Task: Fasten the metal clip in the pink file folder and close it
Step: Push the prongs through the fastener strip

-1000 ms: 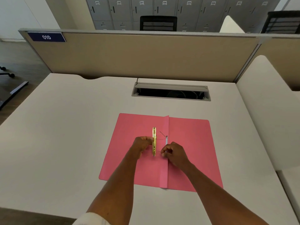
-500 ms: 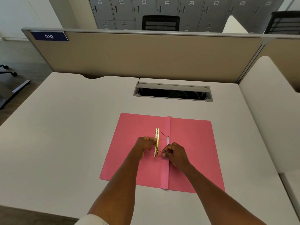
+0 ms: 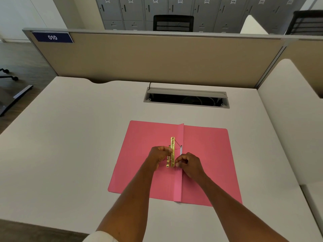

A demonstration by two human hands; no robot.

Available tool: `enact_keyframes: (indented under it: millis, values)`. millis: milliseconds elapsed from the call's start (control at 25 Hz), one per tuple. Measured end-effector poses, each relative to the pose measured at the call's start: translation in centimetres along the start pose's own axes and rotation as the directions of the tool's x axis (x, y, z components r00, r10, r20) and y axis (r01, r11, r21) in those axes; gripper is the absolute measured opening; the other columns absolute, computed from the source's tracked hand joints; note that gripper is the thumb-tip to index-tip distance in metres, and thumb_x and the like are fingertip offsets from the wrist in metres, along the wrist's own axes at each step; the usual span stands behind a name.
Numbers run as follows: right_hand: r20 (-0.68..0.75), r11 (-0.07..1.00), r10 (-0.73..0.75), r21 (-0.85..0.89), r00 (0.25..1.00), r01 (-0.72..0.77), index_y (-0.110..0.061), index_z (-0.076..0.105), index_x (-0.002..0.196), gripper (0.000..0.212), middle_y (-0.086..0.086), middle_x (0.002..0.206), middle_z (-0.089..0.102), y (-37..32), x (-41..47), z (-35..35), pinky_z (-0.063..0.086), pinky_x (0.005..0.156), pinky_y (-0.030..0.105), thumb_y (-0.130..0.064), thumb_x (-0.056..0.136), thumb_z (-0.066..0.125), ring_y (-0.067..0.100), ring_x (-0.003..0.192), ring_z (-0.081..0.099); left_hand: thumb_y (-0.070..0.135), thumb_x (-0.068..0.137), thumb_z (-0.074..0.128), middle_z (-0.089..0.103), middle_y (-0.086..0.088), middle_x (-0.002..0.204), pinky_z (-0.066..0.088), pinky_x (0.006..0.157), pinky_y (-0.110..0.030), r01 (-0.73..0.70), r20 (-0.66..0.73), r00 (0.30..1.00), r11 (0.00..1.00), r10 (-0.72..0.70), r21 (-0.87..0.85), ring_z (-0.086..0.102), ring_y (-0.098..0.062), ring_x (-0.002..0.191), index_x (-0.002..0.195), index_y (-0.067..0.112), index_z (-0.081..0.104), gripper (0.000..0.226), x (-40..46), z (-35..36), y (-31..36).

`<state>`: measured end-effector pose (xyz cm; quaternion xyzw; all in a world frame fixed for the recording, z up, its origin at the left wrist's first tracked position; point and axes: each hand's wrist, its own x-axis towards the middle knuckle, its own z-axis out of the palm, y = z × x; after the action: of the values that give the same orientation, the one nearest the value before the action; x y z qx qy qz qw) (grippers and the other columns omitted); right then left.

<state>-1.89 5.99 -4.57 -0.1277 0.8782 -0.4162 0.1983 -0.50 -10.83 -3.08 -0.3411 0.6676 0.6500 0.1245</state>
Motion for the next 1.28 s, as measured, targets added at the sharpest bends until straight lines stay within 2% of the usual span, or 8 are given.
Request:
enact_keyframes:
  millis: [160, 280, 360, 480, 680, 800, 1000, 1280]
  values:
    - [0.047, 1.000, -0.023, 0.012, 0.999, 0.022, -0.022, 0.077, 0.083, 0.014, -0.002, 0.080, 0.067, 0.1, 0.1, -0.5, 0.042, 0.067, 0.020, -0.010, 0.077, 0.076, 0.015, 0.074, 0.057, 0.007, 0.088, 0.071, 0.068, 0.001, 0.076, 0.045, 0.056, -0.017, 0.002, -0.005, 1.000, 1.000, -0.002, -0.007, 0.060, -0.007, 0.067, 0.099, 0.001, 0.073, 0.013, 0.0, 0.2, 0.1]
    - [0.058, 0.992, -0.001, 0.122, 0.998, -0.006, -0.023, 0.075, 0.088, 0.019, 0.003, 0.075, 0.069, 0.4, 0.2, -1.9, 0.048, 0.070, 0.027, -0.006, 0.080, 0.069, 0.013, 0.069, 0.057, 0.004, 0.088, 0.069, 0.067, 0.000, 0.074, 0.045, 0.055, -0.016, -0.002, -0.009, 1.000, 1.000, 0.002, -0.002, 0.059, -0.007, 0.064, 0.102, -0.004, 0.072, 0.016, 0.2, 0.3, 0.1]
    - [-0.020, 0.985, 0.017, 0.174, 1.000, -0.013, -0.022, 0.073, 0.090, 0.016, 0.000, 0.074, 0.068, 0.3, 0.9, -2.8, 0.053, 0.069, 0.031, -0.008, 0.083, 0.068, 0.011, 0.068, 0.059, 0.004, 0.088, 0.069, 0.067, 0.000, 0.074, 0.045, 0.053, -0.014, -0.008, -0.004, 1.000, 1.000, 0.008, 0.004, 0.059, -0.007, 0.063, 0.102, -0.004, 0.072, 0.016, 0.2, 0.4, 0.1]
    - [-0.143, 0.993, -0.007, 0.119, 0.990, 0.024, -0.019, 0.072, 0.097, 0.018, -0.003, 0.082, 0.067, -0.8, 3.0, -3.4, 0.055, 0.071, 0.031, -0.008, 0.084, 0.068, 0.011, 0.073, 0.061, 0.004, 0.088, 0.070, 0.068, 0.000, 0.073, 0.048, 0.056, -0.015, -0.014, 0.002, 1.000, 1.000, 0.014, 0.002, 0.060, -0.008, 0.063, 0.097, -0.001, 0.074, 0.012, 0.3, 0.6, 0.2]
    - [-0.113, 0.999, -0.032, -0.020, 0.993, 0.030, -0.018, 0.074, 0.100, 0.018, -0.001, 0.094, 0.061, -2.2, 6.0, -2.5, 0.041, 0.076, 0.025, -0.014, 0.082, 0.074, 0.012, 0.086, 0.056, 0.002, 0.088, 0.068, 0.068, -0.003, 0.074, 0.054, 0.063, -0.021, -0.030, 0.028, 0.999, 0.999, 0.032, -0.041, 0.061, -0.012, 0.065, 0.078, 0.010, 0.072, 0.013, 0.2, 0.9, 0.2]
    - [-0.088, 0.998, -0.014, -0.060, 0.996, 0.009, -0.017, 0.075, 0.091, 0.009, -0.009, 0.085, 0.063, -2.1, 6.5, -2.0, 0.040, 0.075, 0.024, -0.013, 0.083, 0.072, 0.010, 0.082, 0.058, 0.003, 0.088, 0.069, 0.068, -0.004, 0.076, 0.054, 0.070, -0.026, -0.036, 0.027, 0.999, 0.998, 0.037, -0.051, 0.061, -0.013, 0.068, 0.081, 0.009, 0.072, 0.010, 0.2, 0.9, 0.1]
    - [-0.036, 0.997, -0.002, -0.082, 0.999, -0.001, -0.017, 0.076, 0.091, 0.011, -0.003, 0.087, 0.073, -1.8, 6.6, -1.5, 0.044, 0.071, 0.022, -0.011, 0.084, 0.069, 0.012, 0.078, 0.063, 0.004, 0.088, 0.070, 0.069, -0.004, 0.079, 0.054, 0.089, -0.038, -0.036, 0.018, 0.999, 0.998, 0.037, -0.057, 0.062, -0.019, 0.077, 0.085, 0.008, 0.073, 0.006, 0.3, 1.0, 0.1]
    - [-0.031, 1.000, -0.016, -0.022, 0.999, 0.015, -0.014, 0.077, 0.090, 0.010, -0.003, 0.084, 0.074, -1.5, 6.3, -2.0, 0.043, 0.067, 0.014, -0.009, 0.083, 0.071, 0.004, 0.074, 0.062, 0.005, 0.089, 0.070, 0.069, -0.005, 0.080, 0.054, 0.084, -0.033, -0.032, 0.024, 0.999, 0.999, 0.033, -0.025, 0.061, -0.016, 0.074, 0.093, 0.003, 0.074, 0.007, -0.2, 0.9, 0.3]
